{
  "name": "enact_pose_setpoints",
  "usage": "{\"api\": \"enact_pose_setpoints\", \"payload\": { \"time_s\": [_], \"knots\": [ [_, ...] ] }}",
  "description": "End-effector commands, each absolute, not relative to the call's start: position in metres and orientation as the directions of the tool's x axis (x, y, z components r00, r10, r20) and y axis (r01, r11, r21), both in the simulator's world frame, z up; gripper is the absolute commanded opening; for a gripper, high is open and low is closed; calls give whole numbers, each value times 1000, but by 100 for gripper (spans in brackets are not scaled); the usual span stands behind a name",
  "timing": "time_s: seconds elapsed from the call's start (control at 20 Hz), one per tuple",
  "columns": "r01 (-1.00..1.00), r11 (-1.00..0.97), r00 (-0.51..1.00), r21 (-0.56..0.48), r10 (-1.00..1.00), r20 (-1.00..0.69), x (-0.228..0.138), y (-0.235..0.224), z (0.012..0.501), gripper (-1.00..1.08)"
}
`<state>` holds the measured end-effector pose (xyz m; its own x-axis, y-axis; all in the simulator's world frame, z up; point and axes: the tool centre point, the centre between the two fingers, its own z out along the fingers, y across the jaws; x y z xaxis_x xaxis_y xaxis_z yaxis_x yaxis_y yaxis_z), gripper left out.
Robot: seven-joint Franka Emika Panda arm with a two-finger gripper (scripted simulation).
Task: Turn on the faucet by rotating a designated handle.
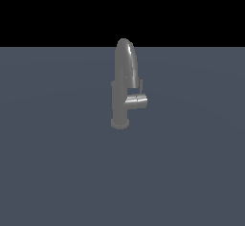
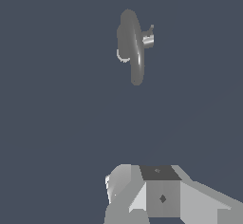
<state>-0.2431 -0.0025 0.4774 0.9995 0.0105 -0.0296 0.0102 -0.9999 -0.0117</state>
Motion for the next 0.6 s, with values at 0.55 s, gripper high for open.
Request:
{"api": "enact_pose_setpoints", "payload": {
  "time_s": [0.55],
  "knots": [
    [-109,-988,982,-108,-90,-167,-193,-2,469,-100]
  ]
}}
